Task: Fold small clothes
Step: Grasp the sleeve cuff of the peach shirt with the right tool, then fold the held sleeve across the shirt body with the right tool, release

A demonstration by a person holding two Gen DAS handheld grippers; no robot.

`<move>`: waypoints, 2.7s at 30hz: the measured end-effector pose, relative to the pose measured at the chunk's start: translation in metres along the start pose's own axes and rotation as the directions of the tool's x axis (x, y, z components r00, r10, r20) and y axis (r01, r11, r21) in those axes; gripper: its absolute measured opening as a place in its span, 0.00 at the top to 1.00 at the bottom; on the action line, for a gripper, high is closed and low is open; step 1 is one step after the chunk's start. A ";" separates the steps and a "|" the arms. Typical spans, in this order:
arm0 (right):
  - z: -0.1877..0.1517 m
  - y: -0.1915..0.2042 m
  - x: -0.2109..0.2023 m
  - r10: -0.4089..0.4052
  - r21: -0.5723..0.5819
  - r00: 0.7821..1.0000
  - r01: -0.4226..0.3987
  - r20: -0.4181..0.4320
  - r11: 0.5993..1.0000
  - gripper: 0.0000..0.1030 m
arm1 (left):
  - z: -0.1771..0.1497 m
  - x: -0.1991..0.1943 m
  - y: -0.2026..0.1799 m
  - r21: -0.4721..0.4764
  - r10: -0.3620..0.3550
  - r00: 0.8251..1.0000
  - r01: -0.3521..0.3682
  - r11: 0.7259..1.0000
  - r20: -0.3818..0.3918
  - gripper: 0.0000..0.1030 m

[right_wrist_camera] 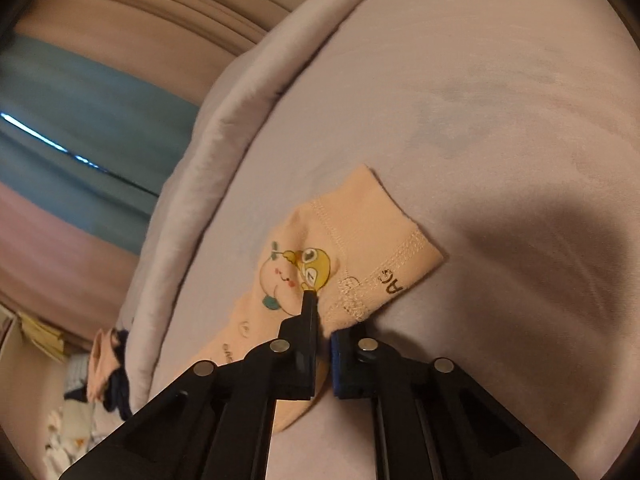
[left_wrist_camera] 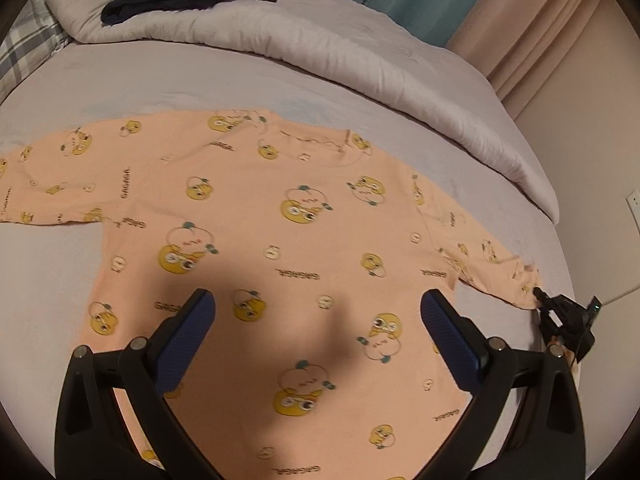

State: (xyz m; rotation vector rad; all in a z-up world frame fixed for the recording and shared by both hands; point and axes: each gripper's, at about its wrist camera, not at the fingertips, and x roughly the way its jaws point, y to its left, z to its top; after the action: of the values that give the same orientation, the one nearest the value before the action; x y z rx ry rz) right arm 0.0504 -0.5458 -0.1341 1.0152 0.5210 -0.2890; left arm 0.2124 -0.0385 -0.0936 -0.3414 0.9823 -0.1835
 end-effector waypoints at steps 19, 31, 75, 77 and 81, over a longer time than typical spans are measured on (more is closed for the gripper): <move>-0.154 0.285 -0.050 0.155 -0.744 0.976 -0.216 -0.152 0.632 0.93 | -0.003 -0.061 0.095 -0.143 0.037 0.996 -0.025 0.989 0.082 0.01; -0.317 0.361 0.070 -0.008 -0.934 0.966 -0.249 -0.259 0.258 0.93 | -0.015 -0.091 0.180 -0.274 0.118 0.988 -0.087 0.958 0.098 0.01; -0.448 0.361 0.032 -0.198 -0.868 0.880 -0.465 -0.431 -0.175 0.34 | -0.016 -0.104 0.250 -0.407 -0.080 0.990 0.120 0.906 0.113 0.01; -0.408 0.348 0.034 -0.191 -0.838 0.820 -0.544 -0.539 0.028 0.32 | -0.010 -0.092 0.235 -0.379 -0.160 0.982 0.187 0.906 0.101 0.01; -0.350 0.315 0.046 -0.159 -0.808 0.806 -0.515 -0.570 0.286 0.32 | 0.006 -0.055 0.212 -0.352 -0.210 0.977 0.210 0.912 0.038 0.02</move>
State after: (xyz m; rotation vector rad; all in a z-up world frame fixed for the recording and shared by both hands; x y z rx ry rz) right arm 0.1378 -0.0838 -0.0765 -0.1272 0.9406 0.5867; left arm 0.1872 0.1770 -0.1250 -0.7818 0.9782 -0.2015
